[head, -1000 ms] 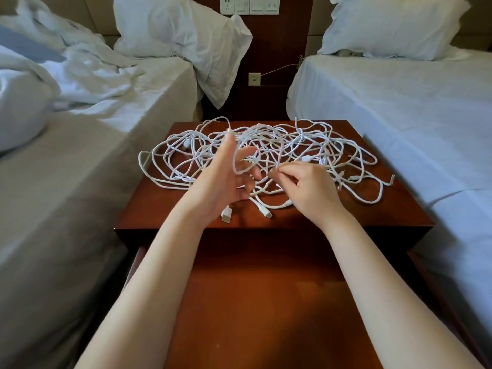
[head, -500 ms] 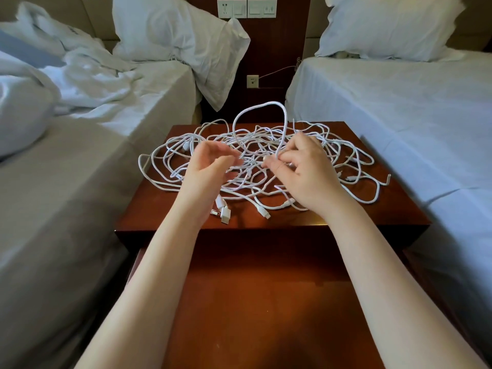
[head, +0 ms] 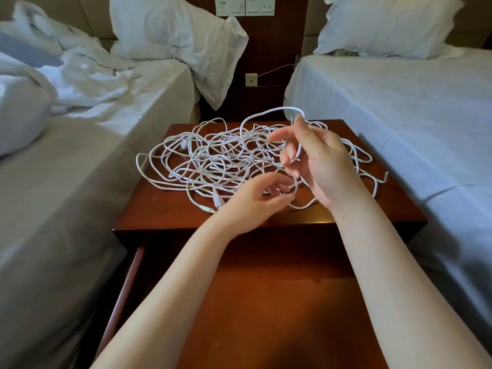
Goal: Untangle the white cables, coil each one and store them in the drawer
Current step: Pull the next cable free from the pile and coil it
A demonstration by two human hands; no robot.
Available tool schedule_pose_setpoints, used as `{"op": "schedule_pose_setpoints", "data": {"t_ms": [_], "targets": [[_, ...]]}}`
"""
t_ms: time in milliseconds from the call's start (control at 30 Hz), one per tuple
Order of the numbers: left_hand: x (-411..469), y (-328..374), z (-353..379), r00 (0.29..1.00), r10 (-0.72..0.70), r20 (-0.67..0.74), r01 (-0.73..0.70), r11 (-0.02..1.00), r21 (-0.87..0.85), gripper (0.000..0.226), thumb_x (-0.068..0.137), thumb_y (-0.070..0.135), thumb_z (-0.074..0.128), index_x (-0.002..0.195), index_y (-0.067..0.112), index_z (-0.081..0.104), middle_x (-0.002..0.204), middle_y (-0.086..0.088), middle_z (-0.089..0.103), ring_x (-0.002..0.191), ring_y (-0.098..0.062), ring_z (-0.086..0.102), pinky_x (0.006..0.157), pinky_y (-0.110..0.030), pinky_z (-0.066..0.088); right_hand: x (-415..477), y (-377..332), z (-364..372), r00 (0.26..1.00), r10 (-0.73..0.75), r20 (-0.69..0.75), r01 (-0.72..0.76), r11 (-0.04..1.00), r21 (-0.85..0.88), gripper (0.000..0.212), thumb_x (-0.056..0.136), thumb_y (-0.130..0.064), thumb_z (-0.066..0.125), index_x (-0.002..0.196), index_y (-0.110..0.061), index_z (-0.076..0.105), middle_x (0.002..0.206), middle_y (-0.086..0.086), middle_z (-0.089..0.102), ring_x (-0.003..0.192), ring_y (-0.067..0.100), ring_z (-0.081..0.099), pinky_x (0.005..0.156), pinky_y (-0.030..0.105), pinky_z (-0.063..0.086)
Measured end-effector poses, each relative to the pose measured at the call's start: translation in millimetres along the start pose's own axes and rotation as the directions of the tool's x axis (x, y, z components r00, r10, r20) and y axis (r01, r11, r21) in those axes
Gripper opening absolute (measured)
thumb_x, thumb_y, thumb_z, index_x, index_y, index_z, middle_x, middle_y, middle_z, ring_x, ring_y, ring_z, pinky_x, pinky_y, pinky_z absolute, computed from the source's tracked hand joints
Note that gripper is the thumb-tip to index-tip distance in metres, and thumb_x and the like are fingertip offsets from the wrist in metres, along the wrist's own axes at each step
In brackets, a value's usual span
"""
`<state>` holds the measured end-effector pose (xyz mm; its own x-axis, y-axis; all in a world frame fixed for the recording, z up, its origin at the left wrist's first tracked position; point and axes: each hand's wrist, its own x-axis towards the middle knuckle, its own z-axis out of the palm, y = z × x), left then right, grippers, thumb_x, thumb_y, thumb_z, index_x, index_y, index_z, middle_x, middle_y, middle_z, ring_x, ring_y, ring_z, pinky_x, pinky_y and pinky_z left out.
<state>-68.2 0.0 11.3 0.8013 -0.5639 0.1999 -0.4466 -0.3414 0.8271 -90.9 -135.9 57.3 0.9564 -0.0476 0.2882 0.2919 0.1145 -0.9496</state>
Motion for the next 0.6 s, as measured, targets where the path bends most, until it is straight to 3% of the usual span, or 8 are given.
{"op": "schedule_pose_setpoints", "data": {"t_ms": [67, 133, 233, 367, 467, 600], "targets": [[0.9, -1.2, 1.6, 1.0, 0.0, 0.003, 0.0, 1.0, 0.02, 0.031, 0.09, 0.026, 0.064, 0.119, 0.02, 0.056, 0.1, 0.004, 0.06, 0.085, -0.003, 0.055, 0.077, -0.018, 0.047, 0.1, -2.8, 0.5, 1.0, 0.004, 0.0, -0.004, 0.997, 0.082, 0.042, 0.101, -0.033, 0.04, 0.092, -0.006, 0.071, 0.059, 0.002, 0.046, 0.057, 0.011, 0.047, 0.047, 0.02, 0.038], [2.3, -3.9, 4.7, 0.998, 0.039, 0.052, -0.047, 0.987, 0.152, 0.03, 0.088, 0.028, 0.066, 0.116, 0.017, 0.063, 0.1, 0.001, 0.059, 0.084, -0.005, 0.053, 0.075, -0.019, 0.045, -0.5, -5.2, 0.8, 1.0, 0.008, 0.006, -0.009, 0.986, 0.164, 0.043, 0.102, -0.032, 0.038, 0.092, -0.006, 0.07, 0.06, 0.003, 0.046, 0.058, 0.01, 0.047, 0.047, 0.019, 0.037], [1.8, -3.9, 7.3, 0.995, 0.064, 0.078, -0.079, 0.977, 0.199, 0.015, 0.092, 0.024, 0.06, 0.089, 0.017, 0.074, 0.094, -0.004, 0.062, 0.083, -0.011, 0.057, 0.076, -0.024, 0.045, -1.2, -4.5, -1.0, 1.0, 0.009, -0.03, -0.004, 0.987, 0.16, 0.042, 0.102, -0.033, 0.039, 0.092, -0.007, 0.07, 0.062, 0.002, 0.05, 0.06, 0.01, 0.05, 0.049, 0.019, 0.04], [-1.3, 3.3, -8.1, 0.992, -0.039, 0.117, 0.021, 0.988, 0.152, 0.035, 0.097, 0.034, 0.051, 0.069, 0.017, 0.066, 0.063, 0.006, 0.054, 0.057, -0.007, 0.048, 0.059, -0.019, 0.039, 3.3, 11.2, -7.5, 0.97, 0.05, -0.24, -0.062, 0.997, -0.042, 0.038, 0.101, -0.038, 0.046, 0.082, -0.017, 0.071, 0.076, 0.003, 0.062, 0.068, 0.007, 0.057, 0.059, 0.021, 0.047], [-4.9, 2.7, -18.9, 0.984, -0.081, 0.161, 0.074, 0.996, 0.046, 0.039, 0.1, 0.03, 0.044, 0.064, 0.016, 0.05, 0.055, 0.009, 0.05, 0.057, -0.013, 0.045, 0.063, -0.029, 0.04, 7.1, 23.9, -14.2, 0.949, 0.072, -0.308, -0.138, 0.97, -0.199, 0.038, 0.1, -0.041, 0.047, 0.079, -0.02, 0.071, 0.079, 0.003, 0.063, 0.072, 0.008, 0.058, 0.063, 0.022, 0.046], [-7.1, 3.0, -29.3, 0.989, -0.123, 0.087, 0.134, 0.981, -0.142, 0.038, 0.102, 0.023, 0.04, 0.065, 0.015, 0.041, 0.051, 0.01, 0.035, 0.05, -0.01, 0.031, 0.058, -0.031, 0.032, 7.6, 33.5, -19.3, 0.969, 0.033, -0.246, -0.181, 0.773, -0.609, 0.041, 0.098, -0.04, 0.05, 0.073, -0.013, 0.069, 0.065, 0.001, 0.064, 0.064, 0.012, 0.061, 0.069, 0.028, 0.049]]}}
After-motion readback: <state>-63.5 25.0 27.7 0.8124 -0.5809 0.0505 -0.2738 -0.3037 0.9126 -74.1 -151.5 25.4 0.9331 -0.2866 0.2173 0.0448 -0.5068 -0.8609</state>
